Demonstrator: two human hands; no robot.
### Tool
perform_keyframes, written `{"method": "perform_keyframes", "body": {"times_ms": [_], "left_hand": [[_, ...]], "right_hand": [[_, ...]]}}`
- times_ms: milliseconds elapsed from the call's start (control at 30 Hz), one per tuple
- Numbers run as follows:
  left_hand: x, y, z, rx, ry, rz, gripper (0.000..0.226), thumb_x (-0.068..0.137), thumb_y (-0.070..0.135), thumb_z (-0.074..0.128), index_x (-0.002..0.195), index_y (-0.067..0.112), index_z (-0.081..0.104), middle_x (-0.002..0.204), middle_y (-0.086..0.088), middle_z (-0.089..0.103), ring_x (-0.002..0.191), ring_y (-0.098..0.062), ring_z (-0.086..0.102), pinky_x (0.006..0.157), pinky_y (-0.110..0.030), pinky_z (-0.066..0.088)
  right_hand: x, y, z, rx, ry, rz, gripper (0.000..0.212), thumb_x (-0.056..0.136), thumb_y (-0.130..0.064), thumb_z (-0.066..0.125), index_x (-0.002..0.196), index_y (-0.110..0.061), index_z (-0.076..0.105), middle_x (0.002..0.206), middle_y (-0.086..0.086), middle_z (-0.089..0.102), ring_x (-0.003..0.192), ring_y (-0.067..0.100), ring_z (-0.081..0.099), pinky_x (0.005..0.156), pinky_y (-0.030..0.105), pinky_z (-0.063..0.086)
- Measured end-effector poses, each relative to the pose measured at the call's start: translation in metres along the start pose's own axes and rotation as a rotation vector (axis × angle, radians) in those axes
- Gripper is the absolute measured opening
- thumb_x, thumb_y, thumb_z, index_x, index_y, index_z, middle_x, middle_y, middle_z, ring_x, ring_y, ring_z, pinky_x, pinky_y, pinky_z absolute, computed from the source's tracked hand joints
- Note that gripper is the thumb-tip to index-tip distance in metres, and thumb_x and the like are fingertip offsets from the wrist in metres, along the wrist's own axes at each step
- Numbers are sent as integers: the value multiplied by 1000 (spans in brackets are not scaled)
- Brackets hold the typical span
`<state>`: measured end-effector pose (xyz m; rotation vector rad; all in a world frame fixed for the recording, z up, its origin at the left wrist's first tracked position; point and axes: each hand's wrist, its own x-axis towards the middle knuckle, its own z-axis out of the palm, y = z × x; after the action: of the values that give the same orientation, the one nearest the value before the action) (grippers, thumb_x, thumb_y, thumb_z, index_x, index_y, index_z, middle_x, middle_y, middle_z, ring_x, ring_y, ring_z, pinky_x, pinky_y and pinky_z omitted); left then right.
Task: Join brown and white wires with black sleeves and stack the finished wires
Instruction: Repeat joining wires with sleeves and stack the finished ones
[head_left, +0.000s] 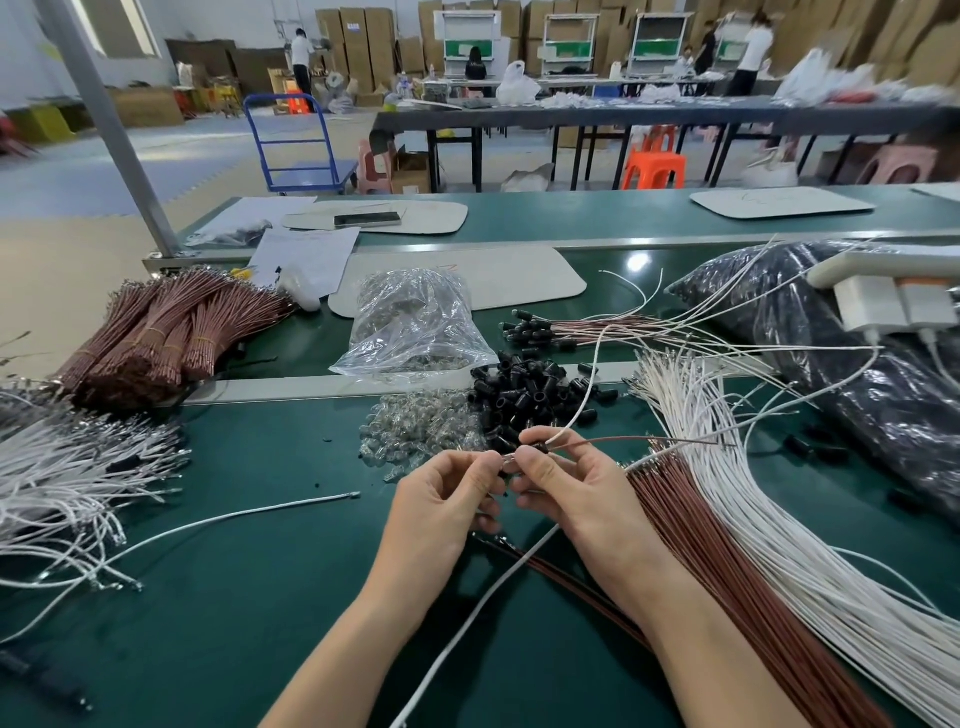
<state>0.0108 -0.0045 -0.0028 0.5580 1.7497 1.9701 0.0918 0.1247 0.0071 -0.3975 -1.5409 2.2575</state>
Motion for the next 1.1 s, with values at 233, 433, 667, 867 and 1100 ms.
{"method": "perform_keyframes", "body": {"times_ms": [233,433,667,867,1100], "left_hand": [[0,3,-2,12,-51,-48,32,90,38,63,92,8,76,81,-5,73,67,-13,63,61,-25,56],[0,2,-2,74,-44,-39,19,99,23,63,92,10,76,81,-4,74,66,-11,64,62,-23,56],[-2,2,-1,170,1,32,13,98,25,64,91,20,75,81,1,75,67,-9,65,61,-23,56],[-6,-1,-1,343,58,181,13,98,33,64,89,36,71,81,7,72,71,-13,66,71,-41,59],[-9,-4,6,345,40,204,14,99,30,64,93,42,69,80,8,72,69,-16,65,71,-44,58]], "right_hand": [[0,1,-3,-44,-16,-13,16,77,-30,77,94,-32,76,89,7,76,74,10,68,69,23,56],[2,5,-6,-105,1,-15,16,90,-22,69,105,-18,70,85,4,75,73,11,66,69,24,57],[4,8,-7,-109,18,-14,10,94,-15,67,104,-17,70,86,3,73,72,11,66,65,24,56],[5,9,-7,-120,24,-25,8,89,-24,72,94,-29,74,84,6,74,67,10,63,62,23,55],[6,13,-6,-167,53,-47,7,92,-19,71,98,-24,72,71,-1,69,63,8,61,60,22,53]]}}
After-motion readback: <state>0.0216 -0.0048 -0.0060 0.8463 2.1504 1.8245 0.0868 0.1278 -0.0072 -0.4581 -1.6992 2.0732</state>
